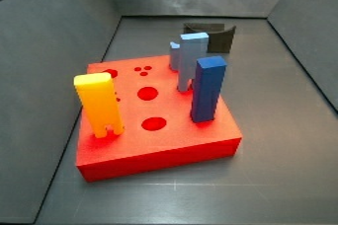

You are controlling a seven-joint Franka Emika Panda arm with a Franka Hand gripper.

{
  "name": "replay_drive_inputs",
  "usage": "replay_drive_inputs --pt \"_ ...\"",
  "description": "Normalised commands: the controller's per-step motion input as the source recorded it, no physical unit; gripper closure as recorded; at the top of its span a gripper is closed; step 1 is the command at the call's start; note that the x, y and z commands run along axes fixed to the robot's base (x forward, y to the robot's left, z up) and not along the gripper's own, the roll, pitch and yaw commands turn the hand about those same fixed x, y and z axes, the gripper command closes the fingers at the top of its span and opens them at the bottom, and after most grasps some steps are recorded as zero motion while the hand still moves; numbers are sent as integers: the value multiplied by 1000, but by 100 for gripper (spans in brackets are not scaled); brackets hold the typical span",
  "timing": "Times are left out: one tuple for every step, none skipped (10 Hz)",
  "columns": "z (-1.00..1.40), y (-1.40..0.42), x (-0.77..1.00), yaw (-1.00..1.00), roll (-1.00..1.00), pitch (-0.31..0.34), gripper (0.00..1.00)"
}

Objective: Pick up the hexagon object. Move up. Move to above the board. Insert the hexagon object.
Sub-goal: Move to above the board.

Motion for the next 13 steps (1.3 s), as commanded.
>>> replay_drive_inputs --pt "1000 13 224 -57 -165 44 100" --pt "1000 15 219 -51 -138 54 100" --pt "1000 16 211 -44 -116 64 100" --pt "1000 16 199 -35 -90 72 100" --pt "1000 15 187 -27 -74 78 100" --pt "1000 15 173 -19 -59 83 100" --pt "1000 11 155 -13 -48 86 100" --pt "835 6 105 -7 -33 87 100" --pt "664 4 71 -2 -21 84 100" --pt "554 0 53 0 -14 84 100" --pt "286 -4 23 6 4 86 100" --pt "179 -4 17 8 11 87 100" --pt "-33 -1000 58 135 376 222 100"
